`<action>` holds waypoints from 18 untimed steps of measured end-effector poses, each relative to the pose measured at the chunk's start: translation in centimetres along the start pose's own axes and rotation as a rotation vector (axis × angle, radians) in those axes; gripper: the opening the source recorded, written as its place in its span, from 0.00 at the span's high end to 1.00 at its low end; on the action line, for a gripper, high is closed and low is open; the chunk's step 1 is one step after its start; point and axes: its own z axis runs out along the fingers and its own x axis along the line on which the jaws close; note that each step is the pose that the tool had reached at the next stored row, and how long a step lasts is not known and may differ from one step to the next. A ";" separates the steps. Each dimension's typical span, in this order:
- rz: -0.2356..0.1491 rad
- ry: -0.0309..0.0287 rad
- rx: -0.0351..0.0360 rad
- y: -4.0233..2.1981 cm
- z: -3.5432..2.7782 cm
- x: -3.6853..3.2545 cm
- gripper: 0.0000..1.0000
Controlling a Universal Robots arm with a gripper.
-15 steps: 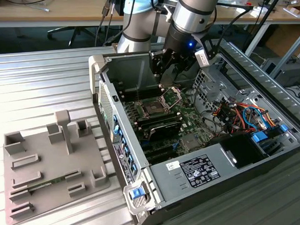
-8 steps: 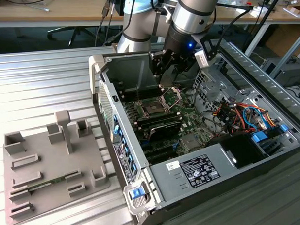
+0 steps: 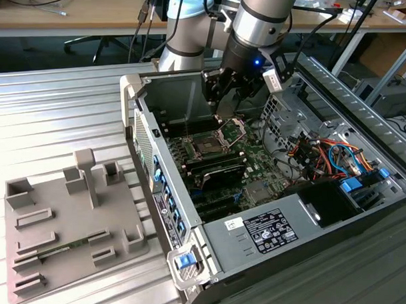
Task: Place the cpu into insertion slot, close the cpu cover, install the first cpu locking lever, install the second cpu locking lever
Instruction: 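Place the cpu into insertion slot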
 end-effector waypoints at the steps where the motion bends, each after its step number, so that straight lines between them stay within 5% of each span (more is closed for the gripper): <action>1: 0.000 0.0000 0.0000 0.00 0.02 0.00 0.45; 18: 0.000 0.0000 0.0000 -0.05 0.44 0.26 0.45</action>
